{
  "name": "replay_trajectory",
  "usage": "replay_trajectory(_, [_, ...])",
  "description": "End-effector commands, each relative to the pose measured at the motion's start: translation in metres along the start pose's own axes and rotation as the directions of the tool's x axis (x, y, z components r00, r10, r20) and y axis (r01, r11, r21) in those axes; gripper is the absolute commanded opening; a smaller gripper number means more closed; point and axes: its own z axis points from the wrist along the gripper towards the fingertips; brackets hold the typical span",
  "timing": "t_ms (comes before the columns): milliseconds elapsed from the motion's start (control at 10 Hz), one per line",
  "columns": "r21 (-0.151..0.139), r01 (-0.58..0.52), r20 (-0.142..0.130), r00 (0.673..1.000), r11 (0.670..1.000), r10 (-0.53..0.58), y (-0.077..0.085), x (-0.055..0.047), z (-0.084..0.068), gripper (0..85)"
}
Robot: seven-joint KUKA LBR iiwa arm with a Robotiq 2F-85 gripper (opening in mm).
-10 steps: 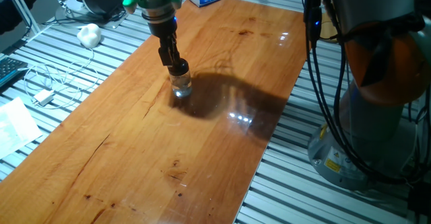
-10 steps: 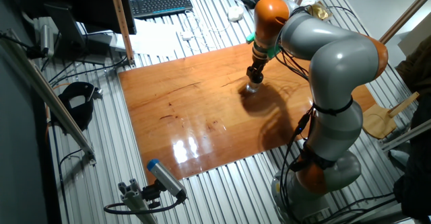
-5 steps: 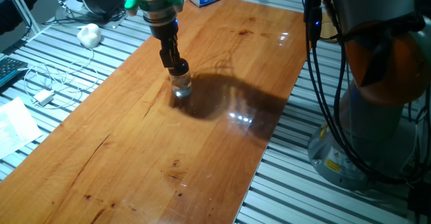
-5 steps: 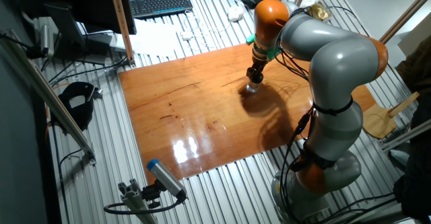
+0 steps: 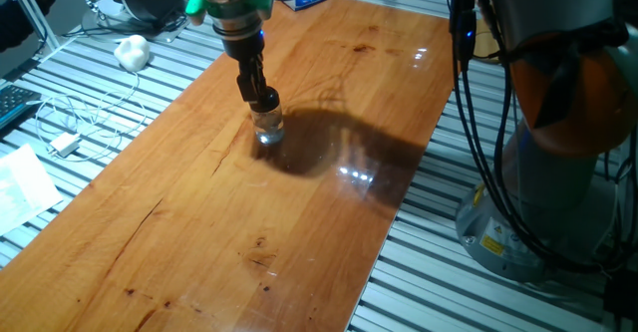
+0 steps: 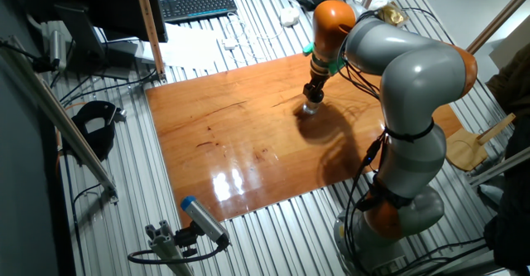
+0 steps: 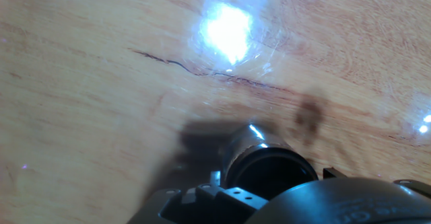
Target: Screw the lid onto the jar
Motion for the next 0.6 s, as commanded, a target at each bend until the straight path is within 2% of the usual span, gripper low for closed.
replay_trajectory(0, [-0.001,0.0,0.0,1.0,1.0,0.0,-0.0001,0.0001,0.0005,68.0])
replay_trajectory(500, [0.001,0.0,0.003,1.0,1.0,0.0,-0.0003,0.0004,0.0025,68.0])
